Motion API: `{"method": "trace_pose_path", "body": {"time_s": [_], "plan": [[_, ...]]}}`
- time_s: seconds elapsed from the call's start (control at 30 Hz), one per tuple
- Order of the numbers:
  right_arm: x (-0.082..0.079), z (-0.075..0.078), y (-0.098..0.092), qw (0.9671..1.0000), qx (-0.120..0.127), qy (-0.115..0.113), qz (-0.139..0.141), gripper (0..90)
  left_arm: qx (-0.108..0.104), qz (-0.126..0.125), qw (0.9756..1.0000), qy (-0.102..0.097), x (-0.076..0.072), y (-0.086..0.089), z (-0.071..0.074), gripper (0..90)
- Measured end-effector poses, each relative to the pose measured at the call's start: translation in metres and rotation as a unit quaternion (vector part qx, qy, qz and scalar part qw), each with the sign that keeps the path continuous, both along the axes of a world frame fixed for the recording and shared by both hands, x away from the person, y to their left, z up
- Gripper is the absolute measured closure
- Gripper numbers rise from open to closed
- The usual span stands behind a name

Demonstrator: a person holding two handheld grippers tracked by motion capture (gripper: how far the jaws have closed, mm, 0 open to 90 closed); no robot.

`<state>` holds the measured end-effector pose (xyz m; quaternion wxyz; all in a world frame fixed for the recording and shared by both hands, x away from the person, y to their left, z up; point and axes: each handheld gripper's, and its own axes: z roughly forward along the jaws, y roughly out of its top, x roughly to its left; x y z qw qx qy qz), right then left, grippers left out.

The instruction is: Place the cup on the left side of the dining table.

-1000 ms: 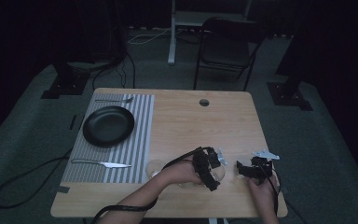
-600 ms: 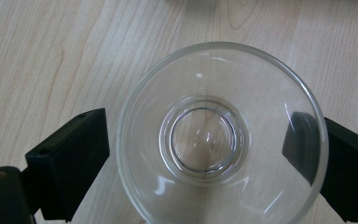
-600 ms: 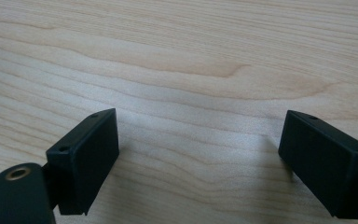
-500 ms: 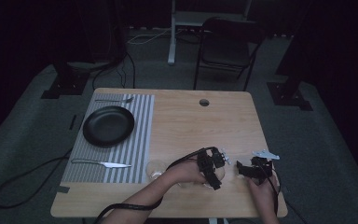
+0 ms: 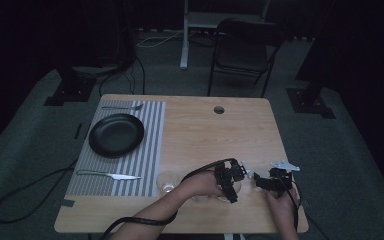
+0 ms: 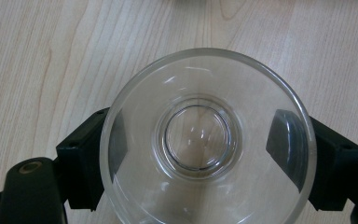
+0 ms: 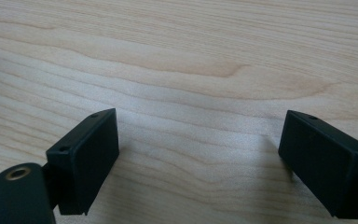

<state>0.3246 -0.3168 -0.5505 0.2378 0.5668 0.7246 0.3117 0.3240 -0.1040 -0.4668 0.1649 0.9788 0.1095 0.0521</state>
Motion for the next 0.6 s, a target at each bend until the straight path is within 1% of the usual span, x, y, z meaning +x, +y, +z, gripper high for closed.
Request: {"method": "trace_pose_path", "body": {"time_s": [0.1,0.13,0.2,0.3,0.37,0.43,0.47,0.53,0.6], "plan": [[0.000,0.000,0.000,1.0000,0.000,0.000,0.000,11.6,-0.001,0.000,1.0000,0.000,0.000,0.000,0.000,17.9],[0.000,0.000,0.000,1.0000,0.000,0.000,0.000,11.7,-0.007,0.004,1.0000,-0.004,0.002,0.000,0.000,17.9],[0.000,0.000,0.000,1.0000,0.000,0.000,0.000,11.7,-0.008,0.007,0.9999,-0.006,0.002,0.000,0.000,18.0],[0.000,0.000,0.000,1.0000,0.000,0.000,0.000,11.7,-0.007,0.012,0.9997,-0.018,0.004,0.000,0.001,18.0],[0.000,0.000,0.000,1.0000,0.000,0.000,0.000,11.7,-0.003,0.014,0.9998,-0.013,0.006,0.001,0.001,18.0],[0.000,0.000,0.000,1.0000,0.000,0.000,0.000,11.7,-0.002,0.013,0.9999,-0.001,0.009,0.003,0.001,18.0],[0.000,0.000,0.000,1.0000,0.000,0.000,0.000,11.7,-0.006,0.017,0.9998,-0.002,0.011,0.003,0.002,18.0],[0.000,0.000,0.000,1.0000,0.000,0.000,-0.001,11.7,-0.004,0.023,0.9996,-0.014,0.014,0.004,0.003,18.0],[0.000,0.000,0.000,1.0000,0.000,0.001,0.000,11.7,-0.009,0.029,0.9994,-0.016,0.018,0.006,0.004,18.0]]}}
